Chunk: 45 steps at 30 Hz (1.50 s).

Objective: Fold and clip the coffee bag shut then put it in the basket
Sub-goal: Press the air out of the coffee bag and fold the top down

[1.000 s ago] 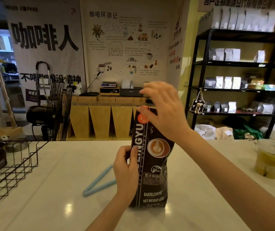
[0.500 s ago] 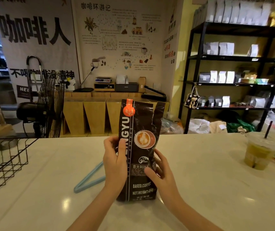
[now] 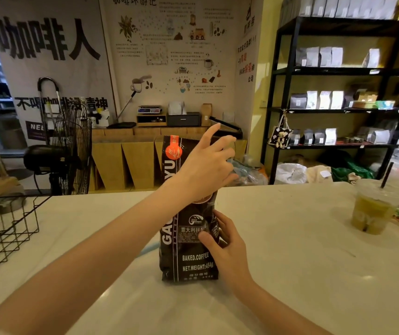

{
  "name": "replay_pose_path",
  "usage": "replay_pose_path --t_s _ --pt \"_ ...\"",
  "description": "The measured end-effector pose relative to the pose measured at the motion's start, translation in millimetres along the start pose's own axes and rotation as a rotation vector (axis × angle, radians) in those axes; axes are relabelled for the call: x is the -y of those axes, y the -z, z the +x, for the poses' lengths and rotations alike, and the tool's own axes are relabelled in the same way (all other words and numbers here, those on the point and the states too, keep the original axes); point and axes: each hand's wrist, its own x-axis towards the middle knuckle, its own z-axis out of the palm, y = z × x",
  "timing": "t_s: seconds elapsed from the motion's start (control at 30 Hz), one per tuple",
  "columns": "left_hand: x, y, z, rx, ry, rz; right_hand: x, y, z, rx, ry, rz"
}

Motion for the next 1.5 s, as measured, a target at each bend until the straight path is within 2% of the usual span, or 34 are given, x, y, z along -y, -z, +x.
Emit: replay_pose_path --t_s 0.13,0.4,0.57,0.7,0.83,0.97,1.03,1.2,1.33,1.5 --pt "1 -4 5 -0.064 -0.006 0.038 0 0 -3 0.004 0.022 -0.006" --pt "9 5 3 -0.156 0.165 0.109 5 0 -7 0.013 0.062 0.062" --pt "8 6 4 -0.168 0.123 0.109 0 1 -5 0.035 0.033 0.114" --pt "16 7 7 -0.065 -0.034 0.149 8 8 8 0.121 -0.079 0.208" --pt "17 12 17 0.216 -0.132 0.051 16 20 23 0.232 -0.198 0.332" --pt "20 18 17 0.302 -0.141 0.047 10 23 30 0.165 -0.275 0.397" --pt "21 18 15 0.266 -0.13 0.029 7 19 30 0.139 -0.29 0.335" --pt "22 16 6 -0.026 -0.17 0.016 4 3 22 0.181 -0.302 0.18" --pt "27 16 1 -0.061 -0.176 0.007 6 3 17 0.129 -0.168 0.218" --pt "23 16 1 -0.067 -0.142 0.081 2 -9 9 -0.068 -0.077 0.197"
